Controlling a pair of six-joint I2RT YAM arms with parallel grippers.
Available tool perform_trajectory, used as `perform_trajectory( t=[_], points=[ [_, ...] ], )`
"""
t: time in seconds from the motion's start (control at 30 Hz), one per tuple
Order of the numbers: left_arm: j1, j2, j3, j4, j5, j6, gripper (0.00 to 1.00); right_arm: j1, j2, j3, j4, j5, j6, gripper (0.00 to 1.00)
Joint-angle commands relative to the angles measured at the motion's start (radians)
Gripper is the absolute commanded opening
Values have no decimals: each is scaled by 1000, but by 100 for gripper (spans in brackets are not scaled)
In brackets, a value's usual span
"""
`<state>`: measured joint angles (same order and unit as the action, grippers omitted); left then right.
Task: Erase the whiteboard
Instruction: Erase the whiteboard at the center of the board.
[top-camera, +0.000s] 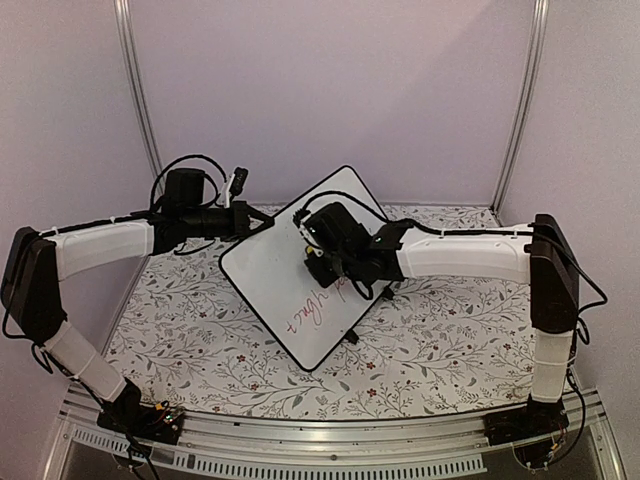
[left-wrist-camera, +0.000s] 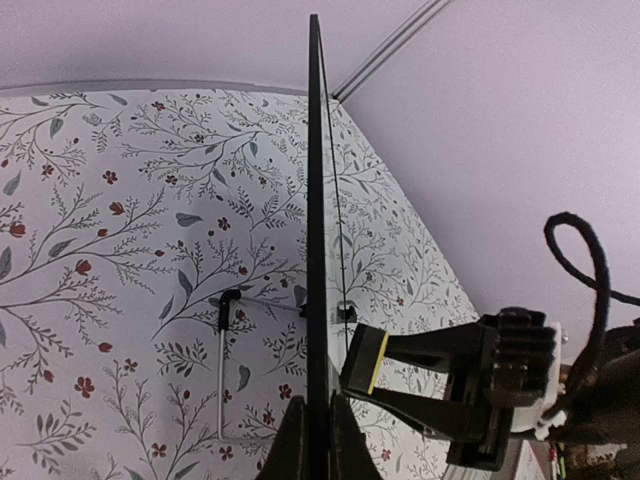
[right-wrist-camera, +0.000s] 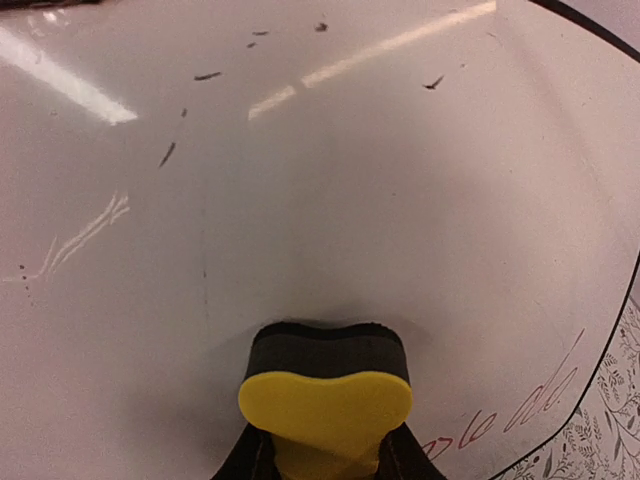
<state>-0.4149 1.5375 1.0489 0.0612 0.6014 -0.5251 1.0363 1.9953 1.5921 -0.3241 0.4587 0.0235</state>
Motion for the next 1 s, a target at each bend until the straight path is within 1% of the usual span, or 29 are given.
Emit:
perform_trajectory(
  t=[0.0, 0.3, 0.43, 0.53, 0.63, 0.77, 0.97],
  points=[
    [-14, -16, 8, 55, 67, 34, 0, 86, 16, -11, 21, -34, -47, 0],
    [-15, -22, 7, 54, 65, 33, 0, 205, 49, -2, 39, -58, -28, 0],
    [-14, -25, 7, 54, 66, 33, 0, 255, 73, 36, 23, -51, -28, 0],
    [-14, -28, 7, 54, 67, 34, 0, 282, 108, 84, -15, -38, 5, 0],
    [-13, -31, 5, 55, 67, 33, 0, 289, 134, 116, -50, -20, 15, 0],
    [-13, -31, 5, 55, 66, 34, 0, 285, 135, 117, -69, 48, 15, 0],
    [-13, -33, 5, 56, 66, 33, 0, 230, 100, 110, -87, 120, 22, 0]
  ],
)
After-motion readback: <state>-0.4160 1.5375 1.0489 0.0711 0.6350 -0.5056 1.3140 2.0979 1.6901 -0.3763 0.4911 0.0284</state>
